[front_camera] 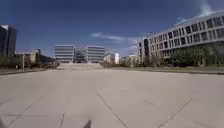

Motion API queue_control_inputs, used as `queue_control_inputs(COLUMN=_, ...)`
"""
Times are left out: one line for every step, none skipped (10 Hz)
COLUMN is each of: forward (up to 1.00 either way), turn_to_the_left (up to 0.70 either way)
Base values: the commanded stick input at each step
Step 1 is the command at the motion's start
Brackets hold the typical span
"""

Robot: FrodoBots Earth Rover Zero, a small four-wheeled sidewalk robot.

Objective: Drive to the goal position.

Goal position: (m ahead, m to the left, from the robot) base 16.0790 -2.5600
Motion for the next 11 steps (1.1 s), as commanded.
queue_control_inputs(forward=0.66, turn_to_the_left=-0.01)
queue_control_inputs(forward=0.64, turn_to_the_left=-0.01)
queue_control_inputs(forward=0.63, turn_to_the_left=-0.01)
queue_control_inputs(forward=0.62, turn_to_the_left=-0.01)
queue_control_inputs(forward=0.61, turn_to_the_left=-0.01)
queue_control_inputs(forward=0.59, turn_to_the_left=-0.01)
queue_control_inputs(forward=0.58, turn_to_the_left=-0.01)
queue_control_inputs(forward=0.57, turn_to_the_left=-0.01)
queue_control_inputs(forward=0.56, turn_to_the_left=-0.01)
queue_control_inputs(forward=0.55, turn_to_the_left=-0.01)
queue_control_inputs(forward=0.55, turn_to_the_left=-0.01)
